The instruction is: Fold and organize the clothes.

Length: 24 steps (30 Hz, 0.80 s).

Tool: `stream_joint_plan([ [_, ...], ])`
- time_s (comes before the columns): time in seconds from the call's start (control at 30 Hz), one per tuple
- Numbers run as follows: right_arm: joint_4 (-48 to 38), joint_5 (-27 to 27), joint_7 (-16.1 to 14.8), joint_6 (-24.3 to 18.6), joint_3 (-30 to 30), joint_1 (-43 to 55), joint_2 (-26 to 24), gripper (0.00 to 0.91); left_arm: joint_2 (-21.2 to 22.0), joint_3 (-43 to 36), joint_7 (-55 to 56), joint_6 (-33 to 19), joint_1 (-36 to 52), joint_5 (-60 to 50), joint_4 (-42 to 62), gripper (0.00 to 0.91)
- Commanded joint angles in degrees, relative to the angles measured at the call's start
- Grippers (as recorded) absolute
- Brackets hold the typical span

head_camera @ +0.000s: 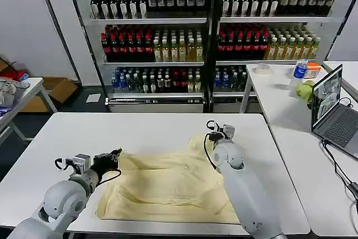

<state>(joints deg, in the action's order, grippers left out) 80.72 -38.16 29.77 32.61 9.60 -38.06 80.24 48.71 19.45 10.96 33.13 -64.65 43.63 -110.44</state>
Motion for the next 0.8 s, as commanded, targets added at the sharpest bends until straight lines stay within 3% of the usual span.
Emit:
stream_joint_plan([
  [0.03,7.6,2.7,-4.2,-1.6,0.6,-3.6,-2.1,0.000,0.0,0.1,0.0,0.0,-0.1,0.0,0.0,0.010],
  [0.4,22.7,4.9,-9.7,-5.2,2.6,-13.9,-6.6,0.000,-0.3,1.3,0.0,0.0,-1.1,0.4,-1.3,0.010],
  [0.8,35.9,11.1,-15.6,-11.0,6.9,-29.1,-10.1,0.000,-0.6,3.4,-0.2,0.0,-4.5,0.3,-3.7,0.010],
])
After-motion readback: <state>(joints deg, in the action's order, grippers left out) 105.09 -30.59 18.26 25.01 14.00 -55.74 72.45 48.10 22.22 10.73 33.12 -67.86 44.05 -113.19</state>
